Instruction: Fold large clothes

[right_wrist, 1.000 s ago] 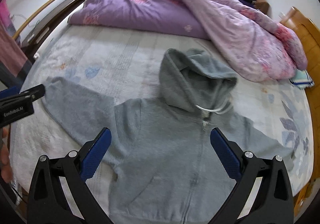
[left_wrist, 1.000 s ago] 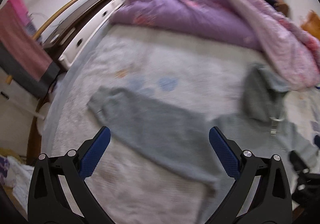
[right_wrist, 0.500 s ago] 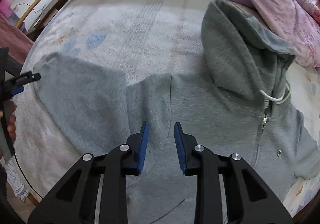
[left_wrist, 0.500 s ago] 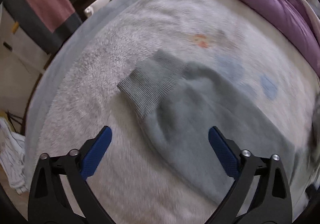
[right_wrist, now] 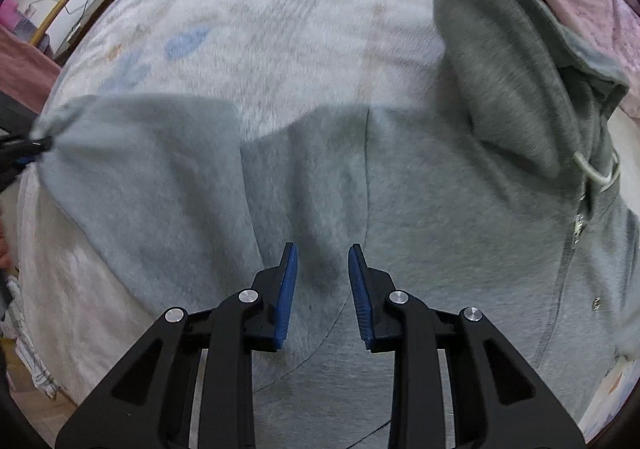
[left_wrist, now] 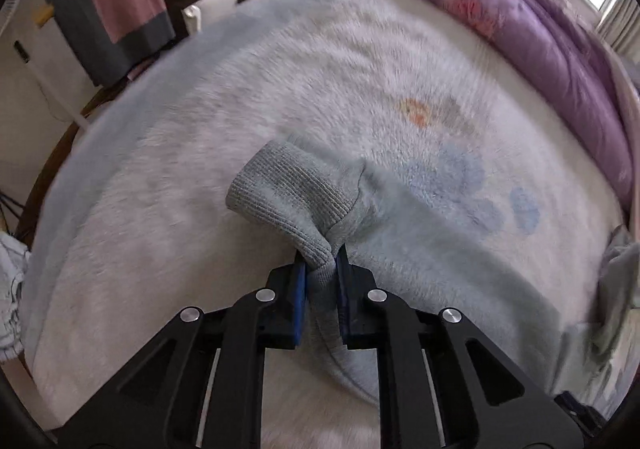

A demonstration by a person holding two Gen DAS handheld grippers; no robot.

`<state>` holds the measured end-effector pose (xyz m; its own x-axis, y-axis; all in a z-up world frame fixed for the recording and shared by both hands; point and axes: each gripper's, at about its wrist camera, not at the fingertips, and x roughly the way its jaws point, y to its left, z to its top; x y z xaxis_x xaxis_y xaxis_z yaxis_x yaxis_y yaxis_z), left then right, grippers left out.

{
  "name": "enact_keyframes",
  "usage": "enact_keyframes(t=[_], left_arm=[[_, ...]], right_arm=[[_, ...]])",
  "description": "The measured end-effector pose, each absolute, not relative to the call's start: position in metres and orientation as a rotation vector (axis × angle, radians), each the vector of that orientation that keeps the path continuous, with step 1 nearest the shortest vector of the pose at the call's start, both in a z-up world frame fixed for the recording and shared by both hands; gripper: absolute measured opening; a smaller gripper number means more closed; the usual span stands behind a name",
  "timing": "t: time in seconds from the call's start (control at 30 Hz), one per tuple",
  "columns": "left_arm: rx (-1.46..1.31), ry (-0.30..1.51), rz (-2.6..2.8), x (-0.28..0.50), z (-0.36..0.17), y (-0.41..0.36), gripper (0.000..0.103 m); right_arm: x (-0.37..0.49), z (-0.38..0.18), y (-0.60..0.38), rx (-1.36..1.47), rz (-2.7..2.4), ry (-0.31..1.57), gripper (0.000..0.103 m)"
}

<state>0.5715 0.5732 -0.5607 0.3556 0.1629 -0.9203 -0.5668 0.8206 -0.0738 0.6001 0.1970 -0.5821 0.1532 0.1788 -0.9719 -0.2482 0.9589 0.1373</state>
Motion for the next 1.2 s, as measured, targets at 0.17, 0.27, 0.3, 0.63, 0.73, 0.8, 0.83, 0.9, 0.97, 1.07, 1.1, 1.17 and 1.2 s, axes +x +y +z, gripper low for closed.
enact_keyframes(t=[0.17, 0.27, 0.3, 0.63, 0.73, 0.8, 0.83, 0.9, 0.97, 1.07, 1.1, 1.17, 1.2], left_arm=[[-0.422, 1.027, 0.520, 0.530, -0.510, 0.568, 0.013], [-0.406, 0.980, 0.515, 0.516, -0.479, 0.555, 0.013], [-0.399, 0.952, 0.502, 0.511, -0.464, 0.546, 0.013], [-0.317, 0.755, 0.340, 0.491, -0.355, 0.423, 0.013], [-0.306, 0.744, 0.245, 0.498, -0.339, 0.368, 0.013], [-0.286, 0.745, 0.178, 0.504, -0.333, 0.324, 0.013], [-0.285, 0.751, 0.152, 0.507, -0.334, 0.310, 0.013], [-0.295, 0.786, 0.091, 0.514, -0.341, 0.273, 0.013], [-0.285, 0.821, 0.017, 0.523, -0.353, 0.225, 0.013], [-0.241, 0.876, -0.053, 0.533, -0.373, 0.163, 0.013], [-0.220, 0.895, -0.083, 0.538, -0.381, 0.135, 0.013], [-0.206, 0.927, -0.126, 0.548, -0.397, 0.096, 0.013], [-0.183, 0.932, -0.137, 0.550, -0.404, 0.084, 0.013]], right_arm=[[0.585, -0.595, 0.192, -0.019, 0.306, 1.421, 0.021], [0.578, -0.607, 0.186, 0.015, 0.320, 1.444, 0.021], [0.578, -0.612, 0.183, 0.037, 0.328, 1.445, 0.021], [0.577, -0.618, 0.150, 0.176, 0.446, 1.414, 0.014], [0.581, -0.621, 0.130, 0.243, 0.487, 1.430, 0.003], [0.582, -0.623, 0.119, 0.323, 0.518, 1.444, 0.001], [0.582, -0.623, 0.111, 0.376, 0.540, 1.452, 0.001], [0.581, -0.619, 0.090, 0.464, 0.575, 1.438, 0.002], [0.574, -0.603, 0.062, 0.482, 0.591, 1.390, 0.002], [0.558, -0.578, 0.005, 0.460, 0.566, 1.329, 0.002], [0.553, -0.571, -0.018, 0.439, 0.542, 1.313, 0.002], [0.542, -0.561, -0.058, 0.428, 0.484, 1.291, 0.003], [0.535, -0.556, -0.088, 0.422, 0.434, 1.277, 0.003]])
